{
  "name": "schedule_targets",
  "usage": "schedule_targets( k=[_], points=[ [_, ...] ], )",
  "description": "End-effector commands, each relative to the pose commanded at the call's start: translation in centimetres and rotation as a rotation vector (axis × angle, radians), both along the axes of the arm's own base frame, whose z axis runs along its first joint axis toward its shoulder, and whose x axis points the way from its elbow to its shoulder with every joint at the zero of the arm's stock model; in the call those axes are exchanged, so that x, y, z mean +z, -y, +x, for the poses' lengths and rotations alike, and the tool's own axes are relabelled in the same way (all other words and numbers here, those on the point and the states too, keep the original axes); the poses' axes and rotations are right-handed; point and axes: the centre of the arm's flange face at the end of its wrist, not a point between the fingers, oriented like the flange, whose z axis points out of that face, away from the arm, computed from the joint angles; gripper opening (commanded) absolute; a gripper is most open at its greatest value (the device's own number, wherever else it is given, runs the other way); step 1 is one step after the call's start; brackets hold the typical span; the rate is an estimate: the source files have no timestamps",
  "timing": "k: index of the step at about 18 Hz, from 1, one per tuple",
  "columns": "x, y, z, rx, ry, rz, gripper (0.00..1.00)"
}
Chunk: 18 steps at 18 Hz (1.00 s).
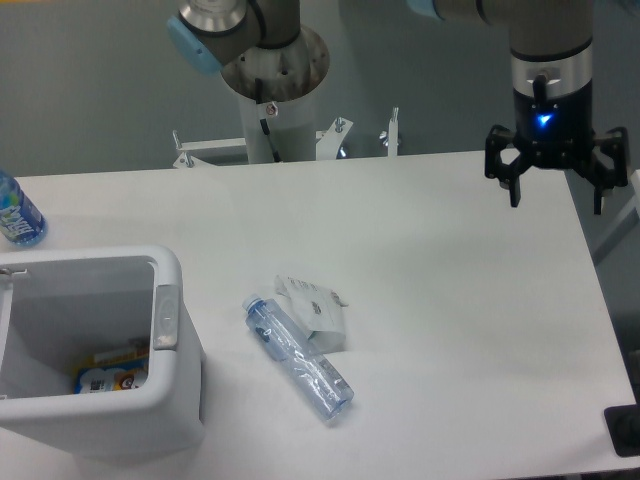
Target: Place the trash in the trash can
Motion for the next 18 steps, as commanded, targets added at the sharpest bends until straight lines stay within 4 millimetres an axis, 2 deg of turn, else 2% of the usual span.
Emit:
schedule_targets(
  k=[8,16,18],
  points=[
    [-0.5,-0.1,0.3,0.017,0.009,-0.002,1.00],
    [-1.9,-0.6,0.5,0.249,0.088,0.094,1.00],
    [-2.2,-1.5,0.9,0.309,0.110,0.130,1.00]
  ],
)
